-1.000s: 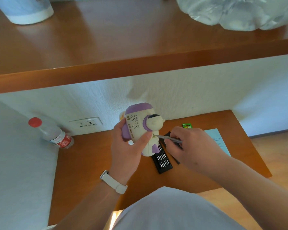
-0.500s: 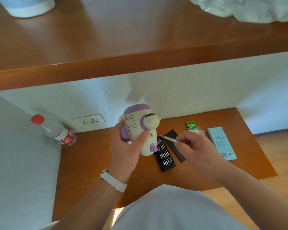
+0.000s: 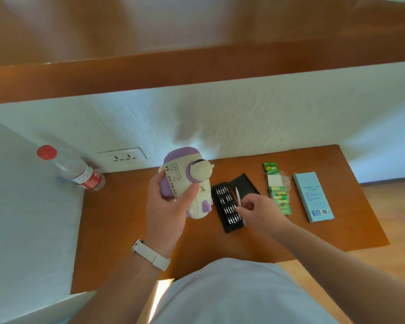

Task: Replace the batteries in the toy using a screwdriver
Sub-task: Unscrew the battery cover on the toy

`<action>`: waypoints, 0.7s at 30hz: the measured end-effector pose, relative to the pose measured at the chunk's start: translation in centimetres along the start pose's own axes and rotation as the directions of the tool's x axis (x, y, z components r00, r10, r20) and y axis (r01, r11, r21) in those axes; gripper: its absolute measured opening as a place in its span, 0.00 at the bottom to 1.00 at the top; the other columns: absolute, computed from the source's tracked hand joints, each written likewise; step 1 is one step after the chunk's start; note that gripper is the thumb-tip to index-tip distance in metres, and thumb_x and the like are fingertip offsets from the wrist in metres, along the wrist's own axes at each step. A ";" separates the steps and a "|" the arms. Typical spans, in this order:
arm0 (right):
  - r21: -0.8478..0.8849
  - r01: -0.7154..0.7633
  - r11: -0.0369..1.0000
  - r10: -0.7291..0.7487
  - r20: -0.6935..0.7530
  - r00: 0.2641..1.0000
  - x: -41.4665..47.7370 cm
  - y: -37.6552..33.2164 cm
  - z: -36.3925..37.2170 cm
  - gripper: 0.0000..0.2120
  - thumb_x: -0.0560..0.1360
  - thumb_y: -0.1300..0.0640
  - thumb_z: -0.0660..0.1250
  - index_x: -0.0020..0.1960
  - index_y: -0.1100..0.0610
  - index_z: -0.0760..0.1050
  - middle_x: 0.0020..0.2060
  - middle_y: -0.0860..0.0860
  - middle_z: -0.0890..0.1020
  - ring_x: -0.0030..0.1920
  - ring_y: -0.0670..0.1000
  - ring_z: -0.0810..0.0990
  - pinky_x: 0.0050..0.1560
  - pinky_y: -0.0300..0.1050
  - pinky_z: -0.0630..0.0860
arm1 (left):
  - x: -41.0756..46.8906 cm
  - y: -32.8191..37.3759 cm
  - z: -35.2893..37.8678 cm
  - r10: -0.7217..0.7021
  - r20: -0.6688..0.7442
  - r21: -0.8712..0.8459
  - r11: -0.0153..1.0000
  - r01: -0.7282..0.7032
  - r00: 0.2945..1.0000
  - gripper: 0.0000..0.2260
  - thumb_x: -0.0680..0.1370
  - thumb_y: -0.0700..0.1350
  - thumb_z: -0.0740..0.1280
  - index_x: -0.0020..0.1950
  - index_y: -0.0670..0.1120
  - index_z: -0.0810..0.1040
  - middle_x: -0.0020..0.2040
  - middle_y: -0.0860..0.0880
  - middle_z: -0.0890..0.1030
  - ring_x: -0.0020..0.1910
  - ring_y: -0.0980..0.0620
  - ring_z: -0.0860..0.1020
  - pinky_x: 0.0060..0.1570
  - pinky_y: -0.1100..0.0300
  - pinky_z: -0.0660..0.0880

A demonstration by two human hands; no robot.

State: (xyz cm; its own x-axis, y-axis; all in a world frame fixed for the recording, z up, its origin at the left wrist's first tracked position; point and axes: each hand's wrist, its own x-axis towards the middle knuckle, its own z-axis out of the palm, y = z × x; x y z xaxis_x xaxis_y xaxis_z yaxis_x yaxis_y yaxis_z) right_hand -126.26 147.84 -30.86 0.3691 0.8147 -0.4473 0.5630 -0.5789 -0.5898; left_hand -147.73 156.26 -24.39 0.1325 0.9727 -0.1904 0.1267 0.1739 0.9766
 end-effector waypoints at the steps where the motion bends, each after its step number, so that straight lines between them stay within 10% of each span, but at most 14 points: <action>1: -0.044 0.006 0.999 -0.005 0.026 1.000 0.5 -0.1 0.7 0.07 0.77 0.48 0.68 0.41 0.49 0.76 0.32 0.45 0.79 0.32 0.45 0.77 0.32 0.39 0.72 | -0.1 -0.2 -0.2 -0.006 -0.013 0.002 1.000 0.006 1.000 0.30 0.71 0.48 0.78 0.69 0.54 0.69 0.58 0.57 0.79 0.57 0.56 0.80 0.43 0.61 0.82; 9: -0.344 0.105 0.933 -0.031 0.213 0.976 3.7 -2.9 6.5 0.11 0.79 0.47 0.64 0.47 0.54 0.75 0.40 0.51 0.81 0.41 0.52 0.82 0.47 0.51 0.82 | -0.7 -1.2 -2.1 -0.081 -0.127 -0.039 0.996 0.077 0.989 0.30 0.72 0.48 0.79 0.70 0.54 0.70 0.60 0.53 0.80 0.59 0.48 0.80 0.47 0.55 0.84; 21: -0.565 0.244 0.788 -0.123 0.244 0.962 5.4 -4.1 9.6 0.09 0.79 0.49 0.59 0.47 0.54 0.72 0.38 0.50 0.77 0.41 0.55 0.80 0.45 0.52 0.80 | -1.2 -2.5 -4.8 -0.125 -0.221 -0.031 0.992 0.121 0.967 0.31 0.71 0.48 0.79 0.69 0.54 0.69 0.50 0.66 0.78 0.54 0.65 0.79 0.39 0.62 0.82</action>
State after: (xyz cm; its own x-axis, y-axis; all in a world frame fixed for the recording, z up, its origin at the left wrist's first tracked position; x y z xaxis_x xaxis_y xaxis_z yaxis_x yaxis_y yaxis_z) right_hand -133.67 154.29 -37.38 0.1055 0.8469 -0.5212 0.9518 -0.2378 -0.1939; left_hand -152.90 155.38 -26.10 -0.1048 0.9531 -0.2839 0.1115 0.2950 0.9490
